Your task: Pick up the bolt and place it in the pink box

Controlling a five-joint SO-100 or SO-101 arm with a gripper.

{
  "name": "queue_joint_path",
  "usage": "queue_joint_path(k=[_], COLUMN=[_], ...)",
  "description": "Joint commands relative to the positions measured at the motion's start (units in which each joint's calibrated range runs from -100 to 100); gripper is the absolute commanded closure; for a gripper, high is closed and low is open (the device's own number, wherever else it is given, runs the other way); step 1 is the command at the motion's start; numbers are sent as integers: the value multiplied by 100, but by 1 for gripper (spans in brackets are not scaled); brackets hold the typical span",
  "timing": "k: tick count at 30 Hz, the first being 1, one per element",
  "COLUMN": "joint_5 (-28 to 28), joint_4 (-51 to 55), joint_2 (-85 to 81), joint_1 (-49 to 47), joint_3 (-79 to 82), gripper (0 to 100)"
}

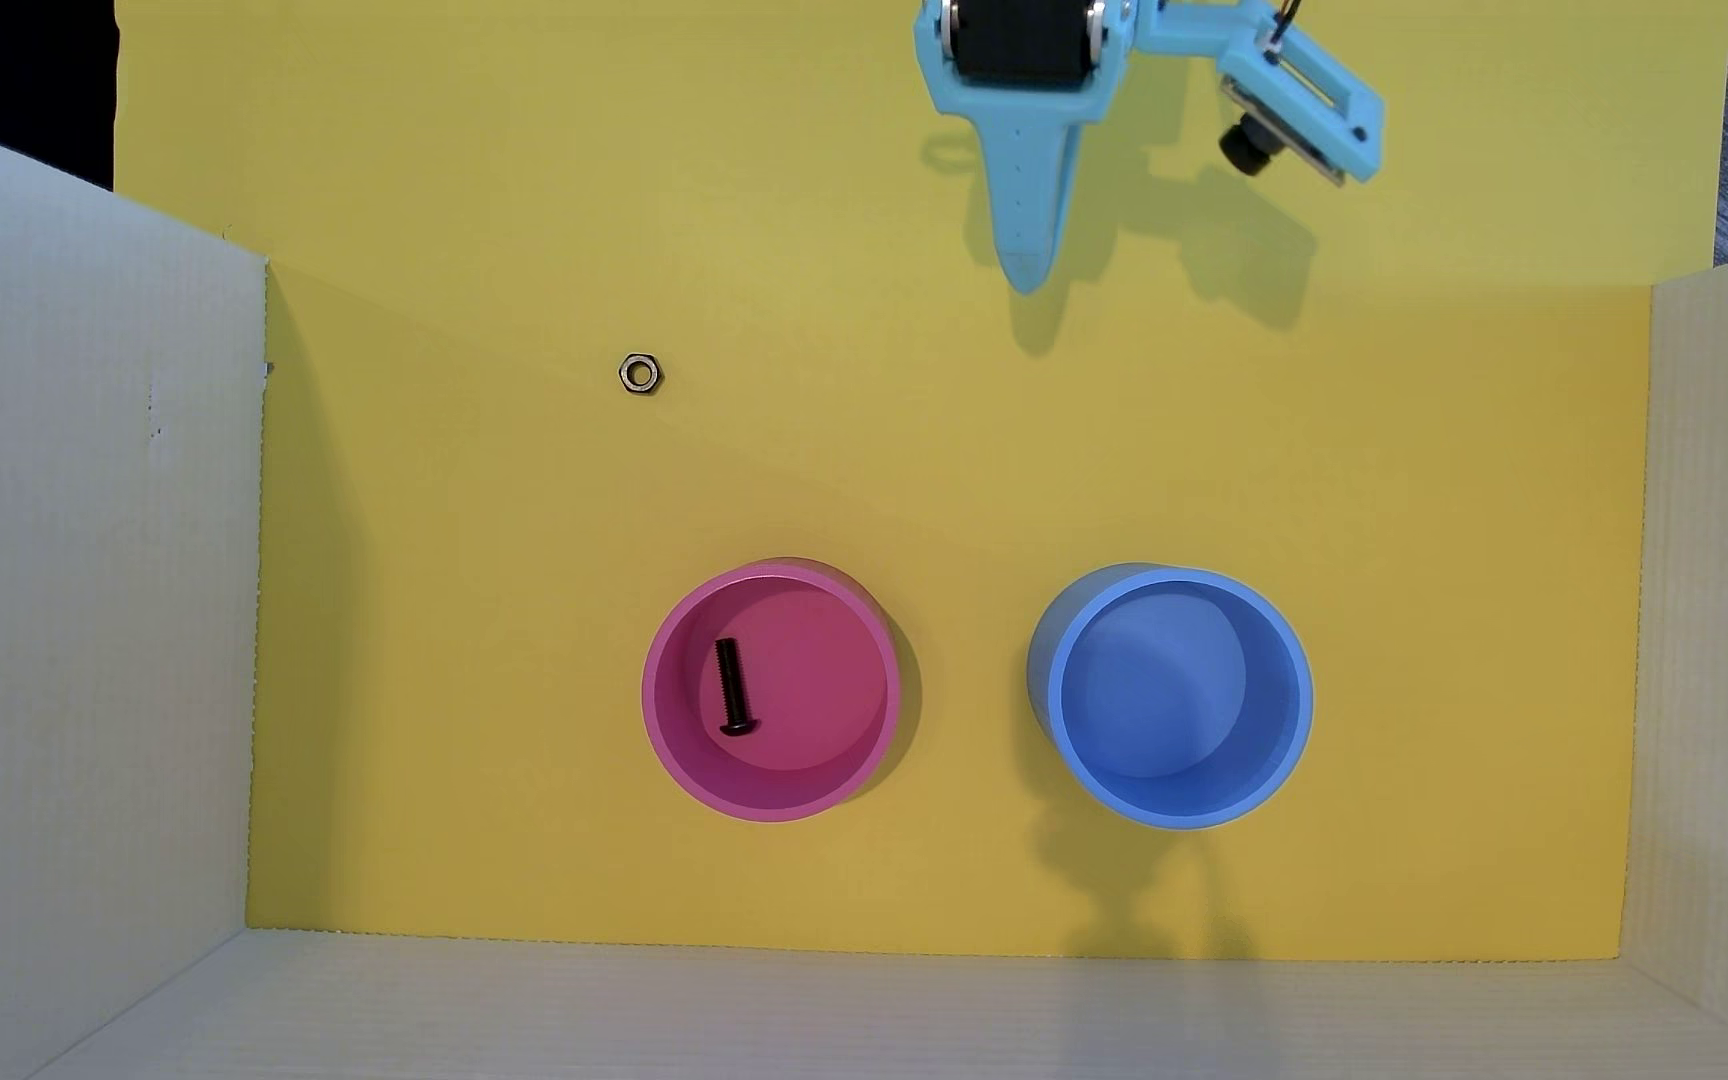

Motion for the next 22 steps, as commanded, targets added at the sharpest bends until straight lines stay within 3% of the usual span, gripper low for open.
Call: queue_joint_path(k=[1,22], joint_5=[-23,29], joint_4=[567,850], joint_2=[-35,-43], joint_1=[-15,-508], joint_3=[-49,440], gripper=[98,99])
